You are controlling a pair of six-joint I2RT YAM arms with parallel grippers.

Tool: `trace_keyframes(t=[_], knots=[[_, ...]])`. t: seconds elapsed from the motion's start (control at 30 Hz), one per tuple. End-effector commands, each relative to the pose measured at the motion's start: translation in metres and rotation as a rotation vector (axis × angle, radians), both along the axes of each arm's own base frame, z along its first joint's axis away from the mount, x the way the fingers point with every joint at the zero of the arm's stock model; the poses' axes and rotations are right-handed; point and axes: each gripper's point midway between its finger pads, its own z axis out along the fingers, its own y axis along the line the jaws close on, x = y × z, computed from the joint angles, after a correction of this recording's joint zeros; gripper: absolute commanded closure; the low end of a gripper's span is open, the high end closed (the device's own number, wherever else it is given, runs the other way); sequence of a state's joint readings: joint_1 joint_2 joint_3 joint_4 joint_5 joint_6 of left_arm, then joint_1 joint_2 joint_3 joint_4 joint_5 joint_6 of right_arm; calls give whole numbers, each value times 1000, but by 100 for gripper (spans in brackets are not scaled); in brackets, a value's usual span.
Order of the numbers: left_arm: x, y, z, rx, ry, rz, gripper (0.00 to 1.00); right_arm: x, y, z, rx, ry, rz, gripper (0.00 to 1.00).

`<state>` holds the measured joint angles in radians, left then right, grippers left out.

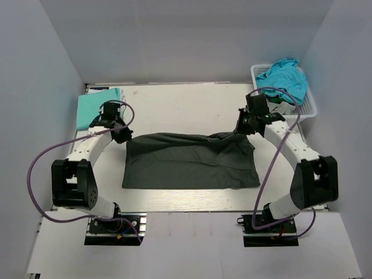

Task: Fold and stack the t-shirts
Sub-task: Fold the other side of the tshirt into a rectangle

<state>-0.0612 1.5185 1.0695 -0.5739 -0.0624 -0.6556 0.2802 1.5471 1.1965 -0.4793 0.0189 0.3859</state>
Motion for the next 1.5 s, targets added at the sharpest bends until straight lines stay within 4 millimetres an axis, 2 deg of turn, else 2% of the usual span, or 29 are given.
trace_keyframes(t=[0.0,0.03,0.07,0.1,0.13,0.2,0.27,0.3,0.4,0.5,0.53,0.63,0.73,0.77,0.8,0.83,0.87,0.9,0.93,0.97,1.07,1.1,1.13,1.17,1.23,1.33,1.47], knots=[[-19,-3,6,-21,-21,-1,100,-24,-2,10,37,-39,-11,100],[-26,-2,7,-22,-25,-1,100,-33,-5,24,52,-80,-14,100],[-29,-2,6,-22,-27,-1,100,-39,-7,25,52,-80,-14,100],[-32,-2,6,-22,-28,-1,100,-48,-10,16,50,-60,-20,100],[-38,-2,2,-21,-19,-1,100,-55,-11,27,61,-93,-18,100],[-40,-3,7,-30,-35,-7,100,-66,-14,22,63,-81,-25,100],[-47,-4,1,-36,-20,-12,100,-74,-10,28,96,-93,-8,100],[-49,-4,-2,-36,-10,-12,100,-80,-11,24,103,-84,-9,100],[-47,-3,-1,-34,-20,1,100,-93,-8,19,123,-62,16,100],[-44,-3,0,-35,-32,1,100,-107,-6,8,137,-35,36,100],[-44,0,-3,-21,-23,10,100,-114,-6,-2,141,-9,40,100],[-29,4,7,3,-42,28,100,-117,-7,-3,149,-32,38,100],[-10,5,18,16,-66,27,100,-106,-11,1,123,-82,18,100],[-6,6,21,21,-72,18,100,-98,-12,9,117,-113,12,100],[4,5,32,20,-99,19,100,-88,-16,12,91,-122,-14,100],[9,5,29,20,-90,19,100,-80,-25,14,51,-137,-53,100],[14,4,34,19,-102,19,100,-66,-28,32,37,-185,-78,100],[14,5,31,26,-93,10,100,-58,-30,25,17,-164,-96,100],[17,4,35,26,-105,10,100,-46,-31,32,12,-204,-118,100],[20,6,30,34,-90,15,100,-39,-31,44,18,-220,-129,100],[23,7,23,43,-71,20,100,-19,-20,45,34,-222,-107,100],[26,7,19,49,-61,13,100,-13,-18,52,42,-238,-103,100],[26,9,15,57,-49,18,100,-8,-17,49,20,-235,-81,100],[33,9,20,56,-63,18,100,-2,-15,50,32,-224,-93,100],[36,10,13,67,-41,24,100,3,-13,55,23,-221,-81,100],[35,10,11,69,-15,23,100,5,-14,46,9,-199,-76,100],[17,14,-2,70,25,62,100,-1,-15,44,0,-190,-71,100]])
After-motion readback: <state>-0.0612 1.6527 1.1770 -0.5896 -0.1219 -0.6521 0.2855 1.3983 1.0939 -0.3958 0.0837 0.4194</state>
